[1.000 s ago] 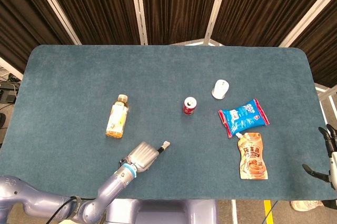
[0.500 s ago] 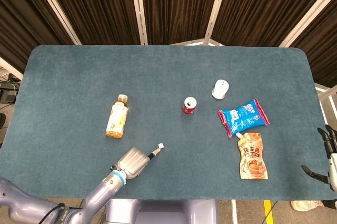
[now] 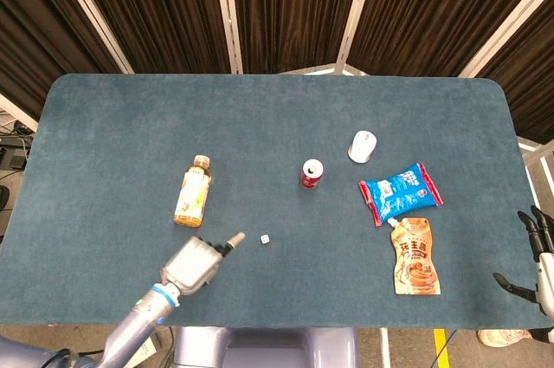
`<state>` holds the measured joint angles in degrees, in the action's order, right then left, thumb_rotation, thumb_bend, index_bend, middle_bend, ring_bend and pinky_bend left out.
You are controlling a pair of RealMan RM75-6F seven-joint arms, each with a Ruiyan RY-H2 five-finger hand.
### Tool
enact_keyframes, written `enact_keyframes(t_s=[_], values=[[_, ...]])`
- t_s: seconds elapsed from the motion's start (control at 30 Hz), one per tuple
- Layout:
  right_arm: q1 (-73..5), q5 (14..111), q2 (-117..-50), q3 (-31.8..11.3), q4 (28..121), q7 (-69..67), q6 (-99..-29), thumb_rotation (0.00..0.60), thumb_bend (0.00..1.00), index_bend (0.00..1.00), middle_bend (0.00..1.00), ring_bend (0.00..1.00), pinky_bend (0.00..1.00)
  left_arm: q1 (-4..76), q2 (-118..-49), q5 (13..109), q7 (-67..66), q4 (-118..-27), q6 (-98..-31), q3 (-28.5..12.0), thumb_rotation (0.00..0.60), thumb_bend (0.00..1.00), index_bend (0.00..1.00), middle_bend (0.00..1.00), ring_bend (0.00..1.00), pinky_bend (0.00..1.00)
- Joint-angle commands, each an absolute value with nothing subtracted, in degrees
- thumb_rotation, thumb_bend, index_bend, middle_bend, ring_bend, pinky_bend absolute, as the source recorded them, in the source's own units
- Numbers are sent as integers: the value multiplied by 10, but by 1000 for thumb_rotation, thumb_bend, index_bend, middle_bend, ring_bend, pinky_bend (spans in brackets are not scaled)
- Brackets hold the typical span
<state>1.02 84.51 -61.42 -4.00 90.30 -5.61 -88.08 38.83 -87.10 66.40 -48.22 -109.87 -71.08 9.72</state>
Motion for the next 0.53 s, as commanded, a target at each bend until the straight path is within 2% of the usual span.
enact_keyframes(t_s=[0.03, 0.17, 0.3, 0.53], values=[[12, 849, -617, -37, 904, -49, -884, 600, 5, 60, 0, 0, 0, 317, -821, 767, -449, -1099, -817, 142, 600, 475, 0, 0, 0, 55], [13, 850, -618, -35, 907, -40, -884, 600, 5, 60, 0, 0, 0, 267, -794, 835, -409, -1066, -897, 156, 600, 299, 0, 0, 0, 0], [16, 857, -618, -33, 911, -30, -892, 600, 5, 60, 0, 0, 0, 214, -767, 864, -354, -1032, -954, 173, 600, 279, 0, 0, 0, 0], [18, 865, -623, -29, 915, -12, -898, 600, 5, 61, 0, 0, 0, 146, -734, 886, -255, -966, -997, 184, 600, 279, 0, 0, 0, 0]])
